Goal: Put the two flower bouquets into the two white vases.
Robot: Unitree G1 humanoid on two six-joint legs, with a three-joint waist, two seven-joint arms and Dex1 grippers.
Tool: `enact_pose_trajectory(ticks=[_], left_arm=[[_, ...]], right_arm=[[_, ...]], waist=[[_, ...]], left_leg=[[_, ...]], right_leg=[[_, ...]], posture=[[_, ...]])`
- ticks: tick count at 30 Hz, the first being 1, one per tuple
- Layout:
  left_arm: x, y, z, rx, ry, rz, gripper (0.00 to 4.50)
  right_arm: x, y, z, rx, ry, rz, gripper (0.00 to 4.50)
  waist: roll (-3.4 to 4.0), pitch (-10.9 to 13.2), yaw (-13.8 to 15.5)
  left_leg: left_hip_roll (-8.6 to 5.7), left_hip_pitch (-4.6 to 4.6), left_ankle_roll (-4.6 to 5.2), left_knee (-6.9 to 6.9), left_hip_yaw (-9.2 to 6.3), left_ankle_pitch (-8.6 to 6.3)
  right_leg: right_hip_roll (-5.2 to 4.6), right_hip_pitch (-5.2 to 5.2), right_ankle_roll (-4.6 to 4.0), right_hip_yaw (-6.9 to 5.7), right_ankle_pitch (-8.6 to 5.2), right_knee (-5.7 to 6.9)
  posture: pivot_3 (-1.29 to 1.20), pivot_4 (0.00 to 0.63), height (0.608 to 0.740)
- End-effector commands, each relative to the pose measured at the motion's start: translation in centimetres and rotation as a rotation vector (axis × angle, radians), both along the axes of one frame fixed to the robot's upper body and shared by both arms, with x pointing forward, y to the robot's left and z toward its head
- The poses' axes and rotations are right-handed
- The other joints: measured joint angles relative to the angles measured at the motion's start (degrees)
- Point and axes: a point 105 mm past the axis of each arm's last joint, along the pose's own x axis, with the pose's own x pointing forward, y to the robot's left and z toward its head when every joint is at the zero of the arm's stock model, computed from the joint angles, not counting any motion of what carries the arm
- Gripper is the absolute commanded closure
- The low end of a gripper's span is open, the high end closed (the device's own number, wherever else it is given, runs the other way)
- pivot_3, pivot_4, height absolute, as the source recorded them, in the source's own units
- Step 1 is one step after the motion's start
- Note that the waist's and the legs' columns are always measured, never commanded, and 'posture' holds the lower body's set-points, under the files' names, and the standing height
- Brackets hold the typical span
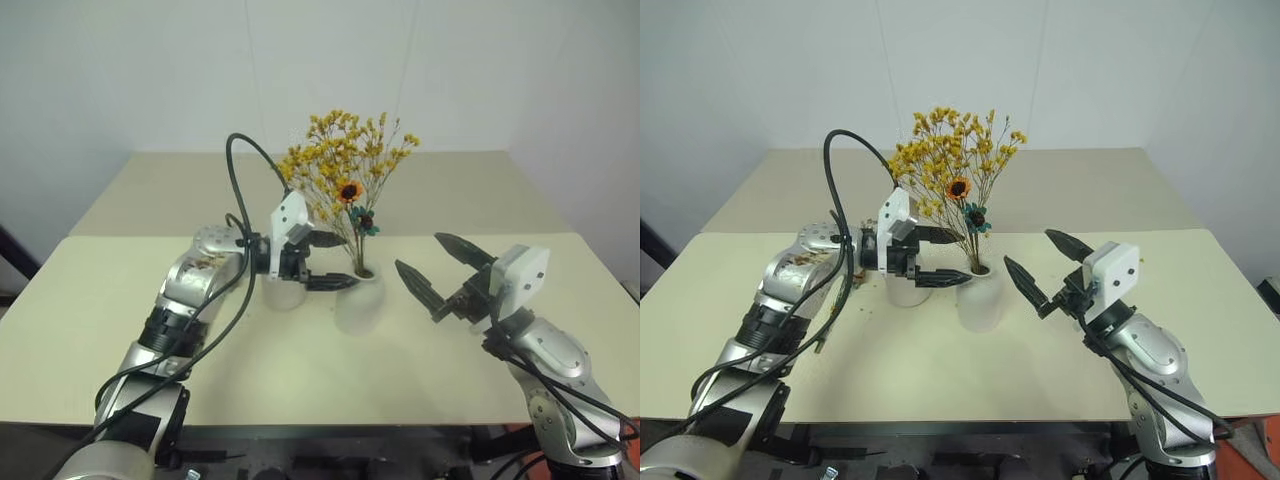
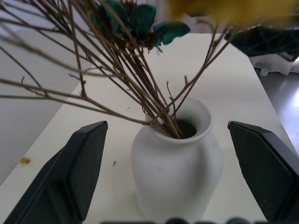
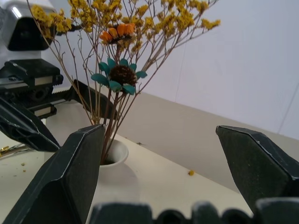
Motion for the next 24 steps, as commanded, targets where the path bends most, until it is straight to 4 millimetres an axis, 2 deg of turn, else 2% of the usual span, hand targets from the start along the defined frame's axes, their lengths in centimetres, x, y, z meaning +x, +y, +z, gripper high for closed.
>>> enact_pose_trajectory(ticks=[1, 8, 15, 24], left_arm=[[-0.6, -0.8, 2.1, -0.041, -0.079, -0.065, 0.0], [-1.7, -1.9, 2.3, -0.061, -0.084, -0.157, 0.0], [-2.0, -1.6, 1.9, -0.045, -0.08, -0.155, 0.0], [-2.3, 4.3, -1.0, 0.09, -0.022, -0.001, 0.0]], right_arm=[[-0.9, -0.2, 1.5, 0.016, -0.063, -0.007, 0.03], [-1.6, -0.3, 1.0, -0.043, -0.031, 0.05, 0.03], [-2.2, -1.2, 0.5, -0.114, 0.012, 0.087, 0.03], [-2.9, -1.9, -0.5, -0.185, 0.089, 0.113, 0.03]], waist=[[0.0, 0.0, 0.0], [0.0, 0.0, 0.0], [0.0, 0.0, 0.0], [0.01, 0.0, 0.0]], left_leg=[[0.0, 0.0, 0.0, 0.01, 0.0, 0.0], [0.0, 0.0, 0.0, 0.06, 0.0, 0.0], [0.0, 0.03, 0.01, 0.08, 0.0, -0.01], [0.01, 0.1, 0.04, 0.09, 0.0, -0.03]], right_leg=[[0.0, 0.0, 0.01, 0.0, 0.0, 0.0], [0.0, 0.04, 0.01, 0.0, 0.0, 0.0], [0.0, 0.1, 0.02, 0.0, 0.0, 0.0], [0.01, 0.16, 0.05, 0.02, 0.01, -0.01]], posture=[[0.0, 0.15, 0.74], [0.0, 0.15, 0.74], [0.0, 0.15, 0.74], [0.0, 0.15, 0.74]])
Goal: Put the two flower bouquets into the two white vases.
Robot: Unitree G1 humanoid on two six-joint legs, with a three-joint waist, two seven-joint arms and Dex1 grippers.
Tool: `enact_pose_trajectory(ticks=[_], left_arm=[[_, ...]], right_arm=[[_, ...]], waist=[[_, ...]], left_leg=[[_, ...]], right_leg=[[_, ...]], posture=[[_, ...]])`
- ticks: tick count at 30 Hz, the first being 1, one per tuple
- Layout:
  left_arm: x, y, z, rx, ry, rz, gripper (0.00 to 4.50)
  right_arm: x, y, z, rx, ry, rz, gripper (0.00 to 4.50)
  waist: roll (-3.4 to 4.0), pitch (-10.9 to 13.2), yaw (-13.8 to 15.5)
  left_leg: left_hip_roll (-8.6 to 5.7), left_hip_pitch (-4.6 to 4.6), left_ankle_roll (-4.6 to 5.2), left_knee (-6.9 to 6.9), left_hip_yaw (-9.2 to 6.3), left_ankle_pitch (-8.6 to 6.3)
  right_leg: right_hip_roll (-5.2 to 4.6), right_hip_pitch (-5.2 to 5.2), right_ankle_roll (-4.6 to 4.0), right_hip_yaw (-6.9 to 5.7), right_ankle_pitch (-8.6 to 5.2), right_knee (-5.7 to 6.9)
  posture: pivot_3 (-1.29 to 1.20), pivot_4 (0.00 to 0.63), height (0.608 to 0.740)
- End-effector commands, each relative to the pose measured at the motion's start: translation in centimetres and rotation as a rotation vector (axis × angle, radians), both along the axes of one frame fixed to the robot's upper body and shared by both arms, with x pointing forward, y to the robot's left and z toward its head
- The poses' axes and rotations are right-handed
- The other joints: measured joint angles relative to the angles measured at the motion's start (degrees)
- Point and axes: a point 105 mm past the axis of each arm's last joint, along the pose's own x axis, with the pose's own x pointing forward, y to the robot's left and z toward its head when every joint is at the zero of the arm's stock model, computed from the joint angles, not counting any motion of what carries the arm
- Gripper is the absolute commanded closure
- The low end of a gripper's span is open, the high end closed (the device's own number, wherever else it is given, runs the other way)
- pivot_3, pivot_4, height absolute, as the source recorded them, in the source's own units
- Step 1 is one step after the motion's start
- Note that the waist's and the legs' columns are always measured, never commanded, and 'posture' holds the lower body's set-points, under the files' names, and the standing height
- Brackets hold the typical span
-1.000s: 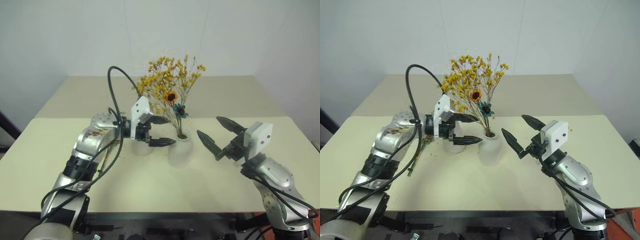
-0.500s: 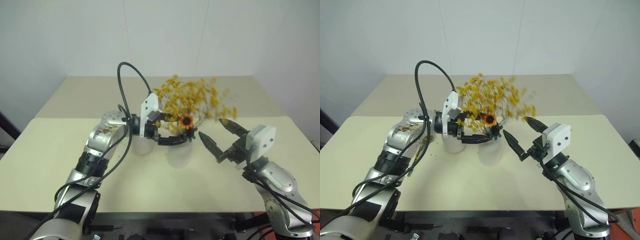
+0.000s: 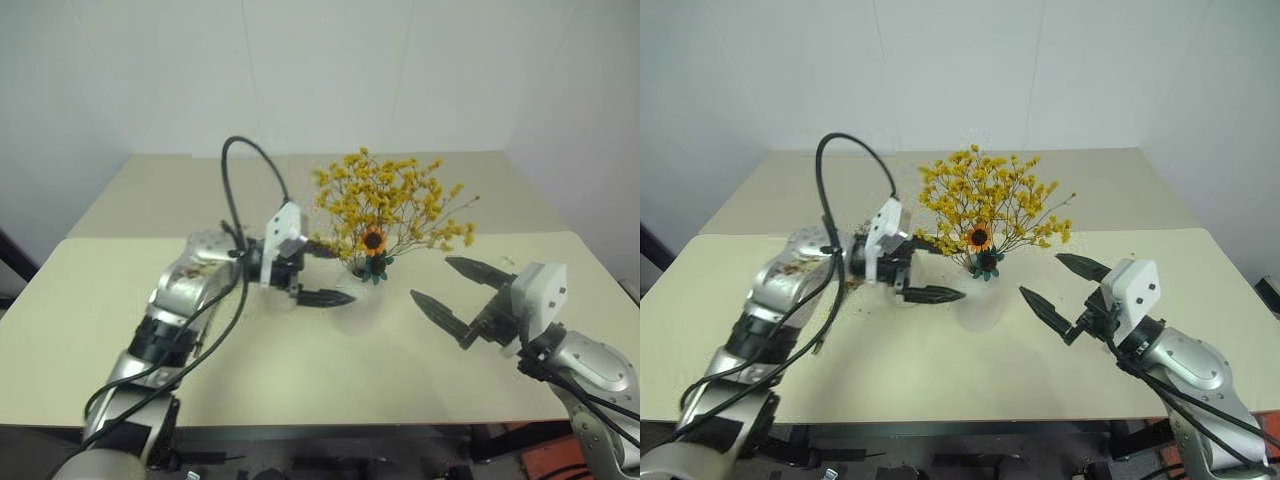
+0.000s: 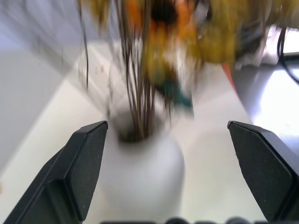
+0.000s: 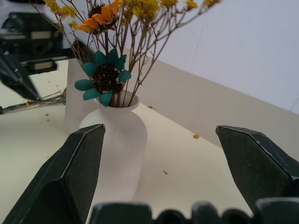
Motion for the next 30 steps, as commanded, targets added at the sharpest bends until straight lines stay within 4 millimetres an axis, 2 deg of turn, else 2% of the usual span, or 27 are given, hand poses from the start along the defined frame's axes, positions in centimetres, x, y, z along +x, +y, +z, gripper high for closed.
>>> enact_pose_trajectory(ticks=[1, 10, 18, 23, 30], left_arm=[[-0.4, 1.8, 1.1, 0.004, -0.053, 0.044, 0.0], [-2.5, 6.7, 1.4, 0.02, -0.051, 0.171, 0.0], [-3.3, 9.5, 0.7, 0.071, 0.013, 0.38, 0.0], [-2.6, 11.4, -0.5, 0.13, 0.069, 0.596, 0.0], [-0.4, 11.7, -1.0, 0.149, 0.19, 0.815, 0.0]], right_arm=[[-1.1, 0.6, 0.5, -0.044, 0.006, 0.061, 0.03], [-2.8, 2.6, -1.3, -0.144, 0.123, 0.195, 0.03], [-3.4, 4.4, -1.6, -0.225, 0.151, 0.284, 0.03], [-3.0, 5.9, -1.0, -0.26, 0.14, 0.32, 0.03], [-1.4, 6.7, -0.8, -0.302, 0.113, 0.324, 0.03]], waist=[[0.0, 0.0, 0.2], [0.0, 0.0, 0.3], [0.0, 0.0, 0.3], [0.0, 0.0, 0.3], [-0.07, 0.0, 1.2]], left_leg=[[0.0, -0.01, 0.0, 0.01, 0.0, 0.0], [0.03, 0.01, 0.02, 0.01, 0.0, -0.01], [0.04, 0.18, 0.01, 0.01, 0.0, -0.02], [0.05, 0.31, 0.01, 0.01, -0.01, -0.02], [0.06, 0.31, 0.0, 0.02, -0.01, -0.02]], right_leg=[[-0.01, 0.01, 0.01, 0.0, 0.01, -0.01], [0.0, 0.05, 0.11, -0.04, -0.05, -0.05], [-0.01, 0.24, 0.42, -0.05, -0.23, -0.07], [-0.02, 0.4, 0.45, -0.09, -0.25, -0.12], [-0.02, 0.44, 0.49, -0.17, -0.24, -0.15]], posture=[[0.0, 0.15, 0.74], [0.0, 0.15, 0.74], [0.0, 0.15, 0.74], [0.0, 0.15, 0.74], [0.0, 0.15, 0.74]])
